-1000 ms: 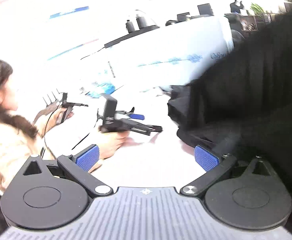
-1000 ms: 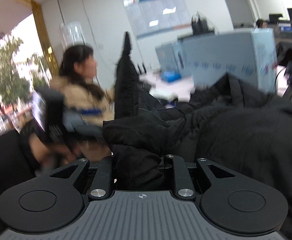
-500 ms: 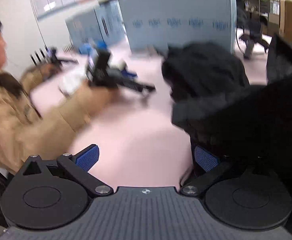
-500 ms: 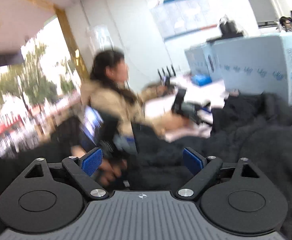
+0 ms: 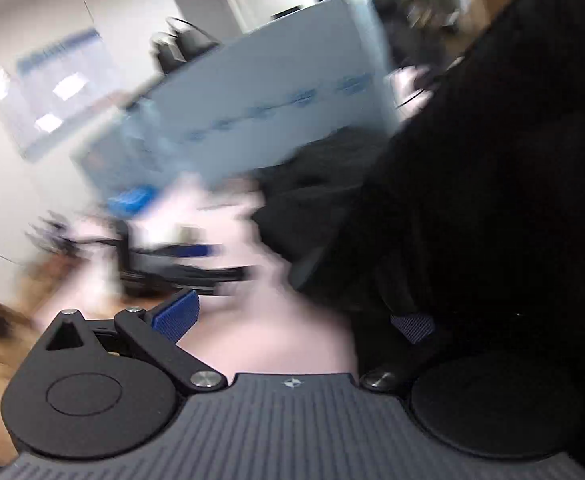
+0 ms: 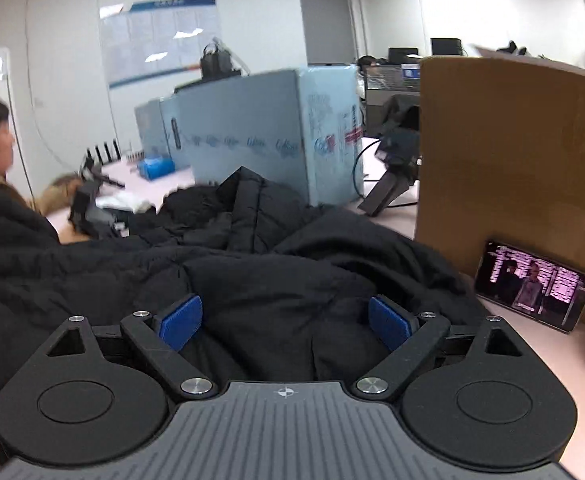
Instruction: Fold clothes
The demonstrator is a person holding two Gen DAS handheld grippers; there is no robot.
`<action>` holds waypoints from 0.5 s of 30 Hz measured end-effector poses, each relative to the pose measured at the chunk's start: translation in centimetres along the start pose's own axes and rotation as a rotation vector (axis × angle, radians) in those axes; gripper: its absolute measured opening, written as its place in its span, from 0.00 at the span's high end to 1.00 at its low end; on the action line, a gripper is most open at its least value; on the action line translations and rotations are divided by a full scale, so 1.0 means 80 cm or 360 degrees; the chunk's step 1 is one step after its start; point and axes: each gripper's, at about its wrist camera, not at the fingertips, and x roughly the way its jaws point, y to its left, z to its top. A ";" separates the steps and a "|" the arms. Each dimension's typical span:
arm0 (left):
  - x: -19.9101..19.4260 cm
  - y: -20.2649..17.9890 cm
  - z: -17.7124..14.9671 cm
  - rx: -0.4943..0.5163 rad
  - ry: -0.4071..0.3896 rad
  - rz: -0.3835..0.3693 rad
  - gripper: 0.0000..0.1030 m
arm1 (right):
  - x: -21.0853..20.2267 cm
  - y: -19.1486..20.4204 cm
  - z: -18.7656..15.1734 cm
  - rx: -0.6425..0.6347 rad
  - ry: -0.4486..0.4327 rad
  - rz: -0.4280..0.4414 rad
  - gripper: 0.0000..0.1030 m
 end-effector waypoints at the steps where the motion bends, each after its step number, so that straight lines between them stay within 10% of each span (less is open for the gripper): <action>1: -0.004 0.010 -0.002 0.0018 0.0025 0.0090 0.00 | 0.006 0.005 -0.004 -0.0025 0.0002 -0.0015 0.10; 6: -0.050 0.058 0.000 -0.0103 -0.0029 0.0239 0.00 | 0.017 0.019 -0.011 -0.0087 0.0030 -0.0044 0.06; 11: -0.130 0.044 0.030 -0.0411 -0.0452 -0.0430 0.00 | 0.035 0.019 -0.011 -0.0062 0.0073 0.0000 0.05; 15: -0.138 -0.006 0.045 -0.0313 -0.0484 -0.0750 0.00 | 0.038 0.012 -0.001 -0.0025 0.0055 0.0040 0.05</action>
